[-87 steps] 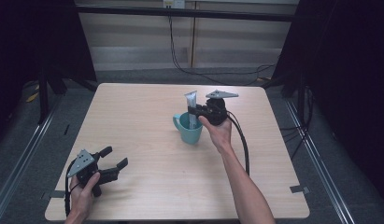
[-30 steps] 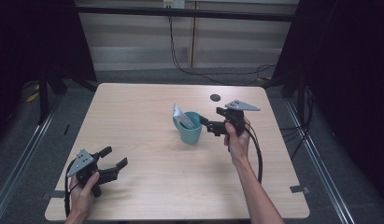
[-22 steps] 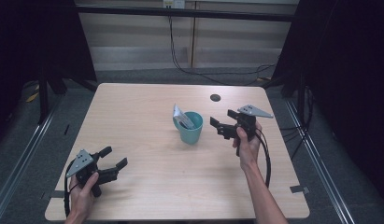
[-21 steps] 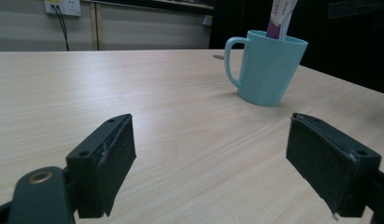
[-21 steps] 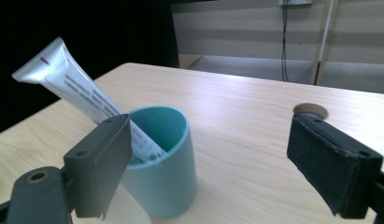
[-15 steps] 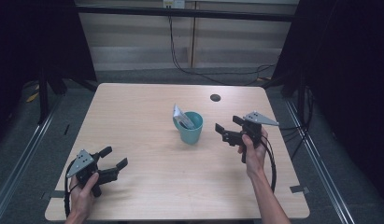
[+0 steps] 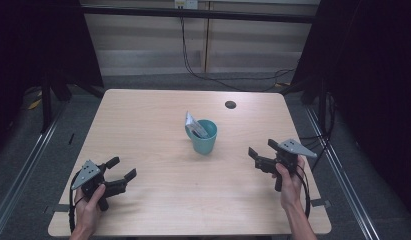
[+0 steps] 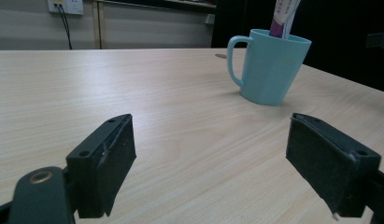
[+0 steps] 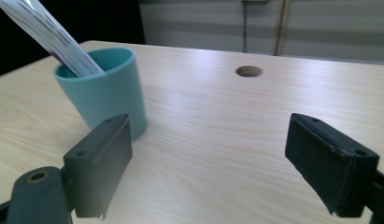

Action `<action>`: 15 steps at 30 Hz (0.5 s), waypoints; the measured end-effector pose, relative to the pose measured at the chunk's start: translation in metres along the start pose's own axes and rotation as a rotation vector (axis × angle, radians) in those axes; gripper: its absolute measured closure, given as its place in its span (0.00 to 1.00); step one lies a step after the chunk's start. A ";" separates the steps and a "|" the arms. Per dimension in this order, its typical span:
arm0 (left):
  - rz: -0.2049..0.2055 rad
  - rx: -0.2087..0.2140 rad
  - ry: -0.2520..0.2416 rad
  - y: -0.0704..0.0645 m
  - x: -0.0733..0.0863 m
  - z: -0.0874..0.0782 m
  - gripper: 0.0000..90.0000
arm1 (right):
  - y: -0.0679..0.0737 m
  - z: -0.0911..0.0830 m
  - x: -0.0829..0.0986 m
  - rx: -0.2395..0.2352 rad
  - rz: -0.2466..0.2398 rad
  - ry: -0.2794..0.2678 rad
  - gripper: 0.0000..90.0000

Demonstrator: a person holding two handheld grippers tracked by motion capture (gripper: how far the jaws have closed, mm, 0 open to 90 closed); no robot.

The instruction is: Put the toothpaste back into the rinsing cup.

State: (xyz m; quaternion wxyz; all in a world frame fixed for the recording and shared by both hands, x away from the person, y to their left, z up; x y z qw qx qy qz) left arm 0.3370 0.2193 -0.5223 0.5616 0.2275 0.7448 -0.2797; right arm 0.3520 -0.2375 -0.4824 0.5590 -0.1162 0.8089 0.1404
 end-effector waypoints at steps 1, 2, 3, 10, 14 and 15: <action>-0.003 -0.002 -0.002 0.000 0.000 0.000 0.17 | -0.003 -0.003 0.003 0.020 -0.008 -0.006 0.19; -0.005 -0.003 -0.001 0.000 0.000 0.000 0.17 | -0.006 -0.005 0.006 0.029 -0.007 -0.007 0.19; -0.006 -0.011 0.000 0.001 0.000 0.000 0.17 | -0.008 -0.007 0.011 0.031 0.000 0.000 0.19; -0.004 -0.013 0.004 0.001 0.000 0.000 0.17 | -0.023 -0.029 0.041 0.080 0.021 -0.008 0.19; 0.001 -0.012 0.003 0.000 0.000 0.000 0.17 | -0.027 -0.039 0.053 0.099 0.006 -0.033 0.19; 0.002 -0.015 0.002 0.000 0.000 0.000 0.17 | -0.028 -0.040 0.056 0.105 0.002 -0.043 0.18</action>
Point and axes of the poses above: each handheld gripper's, and its own axes: z roughly forward along the jaws, x roughly out of its underside, y roughly to its left, the point moved 8 cm from there along z, roughly forward along the jaws, and after that the axes turned 1 degree about x, right-handed, at the moved point
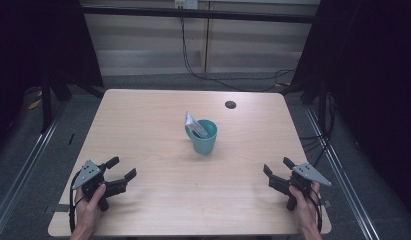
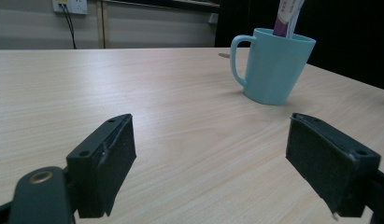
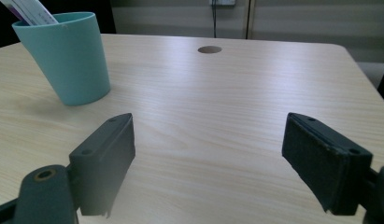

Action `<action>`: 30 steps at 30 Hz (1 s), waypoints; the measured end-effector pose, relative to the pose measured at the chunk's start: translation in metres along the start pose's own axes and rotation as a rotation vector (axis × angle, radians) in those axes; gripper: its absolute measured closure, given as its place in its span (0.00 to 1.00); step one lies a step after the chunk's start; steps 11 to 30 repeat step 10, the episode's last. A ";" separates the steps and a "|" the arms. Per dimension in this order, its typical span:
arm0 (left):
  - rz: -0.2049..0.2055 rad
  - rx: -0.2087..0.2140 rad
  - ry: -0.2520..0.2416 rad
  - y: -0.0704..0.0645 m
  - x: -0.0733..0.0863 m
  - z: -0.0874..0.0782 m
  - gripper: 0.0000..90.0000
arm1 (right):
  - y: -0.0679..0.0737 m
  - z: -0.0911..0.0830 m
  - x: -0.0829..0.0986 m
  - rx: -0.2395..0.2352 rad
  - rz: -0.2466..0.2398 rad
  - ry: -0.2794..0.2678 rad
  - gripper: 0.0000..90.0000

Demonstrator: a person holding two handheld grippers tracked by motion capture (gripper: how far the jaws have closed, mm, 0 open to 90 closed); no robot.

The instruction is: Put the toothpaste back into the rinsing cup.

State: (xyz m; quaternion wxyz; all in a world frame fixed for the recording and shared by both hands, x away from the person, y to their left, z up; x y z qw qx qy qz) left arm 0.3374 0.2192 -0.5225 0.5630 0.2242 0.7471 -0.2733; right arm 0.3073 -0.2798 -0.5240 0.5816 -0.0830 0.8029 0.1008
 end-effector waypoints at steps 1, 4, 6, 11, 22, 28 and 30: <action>0.000 0.000 0.000 0.000 0.000 0.000 0.17 | -0.001 -0.001 0.003 0.007 -0.006 -0.006 0.18; 0.000 -0.005 -0.001 0.000 0.000 0.000 0.17 | -0.003 -0.003 0.003 0.011 0.006 -0.046 0.18; -0.004 -0.004 -0.003 0.000 0.000 0.000 0.17 | -0.004 -0.004 0.002 0.004 0.009 -0.052 0.16; -0.013 -0.018 0.001 0.003 0.000 0.000 0.17 | -0.006 -0.006 0.002 -0.014 0.030 -0.068 0.15; -0.013 -0.018 0.001 0.003 0.000 0.000 0.17 | -0.006 -0.006 0.002 -0.014 0.030 -0.068 0.15; -0.013 -0.018 0.001 0.003 0.000 0.000 0.17 | -0.006 -0.006 0.002 -0.014 0.030 -0.068 0.15; -0.013 -0.018 0.001 0.003 0.000 0.000 0.17 | -0.006 -0.006 0.002 -0.014 0.030 -0.068 0.15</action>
Point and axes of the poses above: each handheld gripper's, and its own axes: z roughly forward along the jaws, x roughly out of its underside, y roughly to its left, the point moved 8 cm from there along z, roughly forward along the jaws, and after that the axes turned 1 degree about x, right-handed, at the moved point
